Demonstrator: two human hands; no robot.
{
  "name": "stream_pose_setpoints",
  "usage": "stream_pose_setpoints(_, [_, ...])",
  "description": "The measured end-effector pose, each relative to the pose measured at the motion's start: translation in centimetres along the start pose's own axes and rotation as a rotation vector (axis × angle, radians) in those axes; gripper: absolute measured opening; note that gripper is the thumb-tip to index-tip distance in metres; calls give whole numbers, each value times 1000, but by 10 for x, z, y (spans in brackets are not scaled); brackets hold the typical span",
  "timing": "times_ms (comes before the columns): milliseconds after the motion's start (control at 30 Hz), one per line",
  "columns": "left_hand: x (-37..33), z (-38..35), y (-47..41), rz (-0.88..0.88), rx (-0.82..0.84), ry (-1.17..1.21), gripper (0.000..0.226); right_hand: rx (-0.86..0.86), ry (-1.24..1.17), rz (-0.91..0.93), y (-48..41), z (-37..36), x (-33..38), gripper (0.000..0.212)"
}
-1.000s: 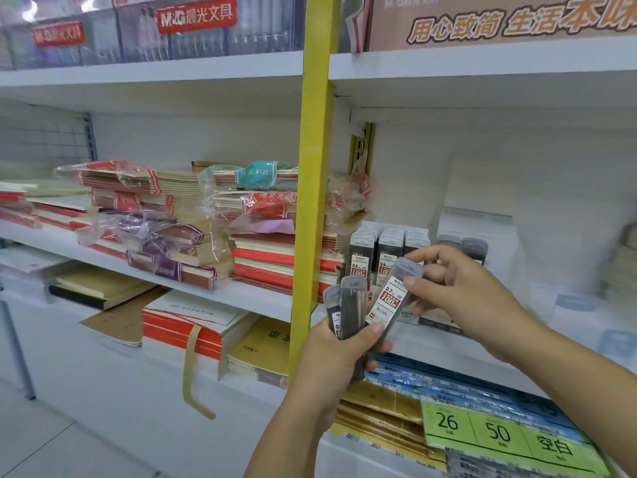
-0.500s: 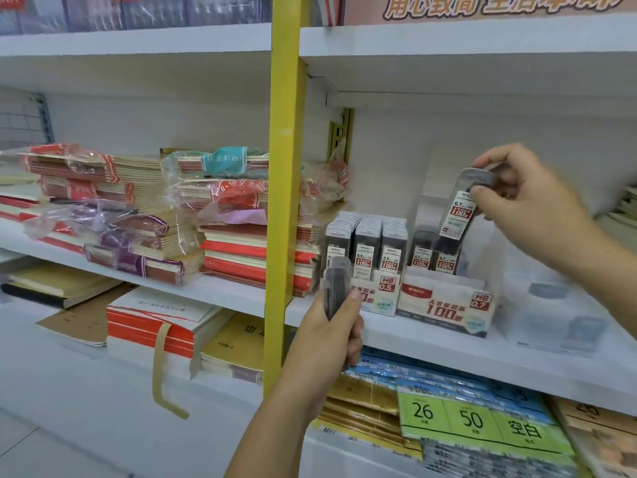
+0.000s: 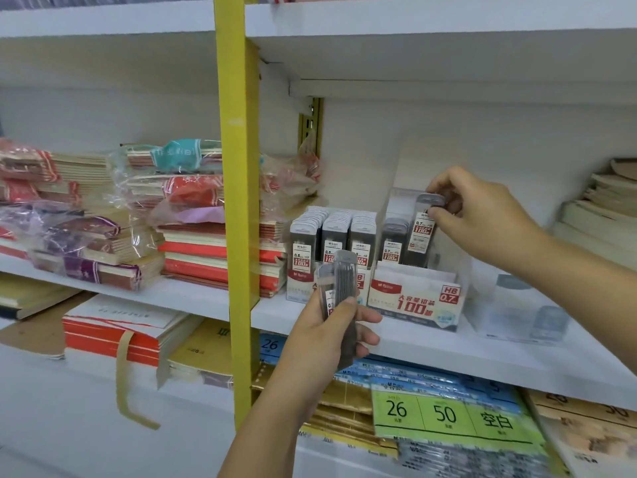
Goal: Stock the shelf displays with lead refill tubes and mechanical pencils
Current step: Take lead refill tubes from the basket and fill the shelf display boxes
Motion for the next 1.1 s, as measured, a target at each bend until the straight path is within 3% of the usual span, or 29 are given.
stream_pose_setpoints(100, [0, 0, -1, -3, -14, -8, 20, -48, 14, 34, 5, -1, 1, 22])
stream_pose_setpoints(333, [3, 0, -1, -7, -2, -1, 20, 100, 174, 21, 10, -15, -3, 15])
stream_pose_setpoints(500, [2, 0, -1, -25, -7, 21, 17, 88, 312, 22, 13, -10, 0, 25])
stream_pose_setpoints(600, [1, -1, 1, -29, 8, 25, 17, 27, 63, -13, 30, 0, 17, 24])
stream_pose_setpoints(700, [1, -7, 4, -23, 48, -6, 22, 246, -405, -78, 56, -1, 46, 21])
stream_pose_setpoints(767, [2, -12, 6, -25, 74, -4, 23, 344, -571, -112, 69, -8, 59, 24])
stream_pose_setpoints(933, [2, -16, 10, -48, 122, -42, 20, 373, -809, -195, 78, -10, 65, 9])
stream_pose_setpoints(1100, [2, -5, 11, 7, 135, 5, 25, 381, -782, -228, 77, -2, 53, 26])
Point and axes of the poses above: each hand's wrist, its own y-axis away from the middle knuckle, its own z-axis out of the back of the hand, x = y × z, the point moved 2 cm from there along -y, towards the middle knuckle, and after that the axes turned 10 degrees about y, right-handed, at the moved point
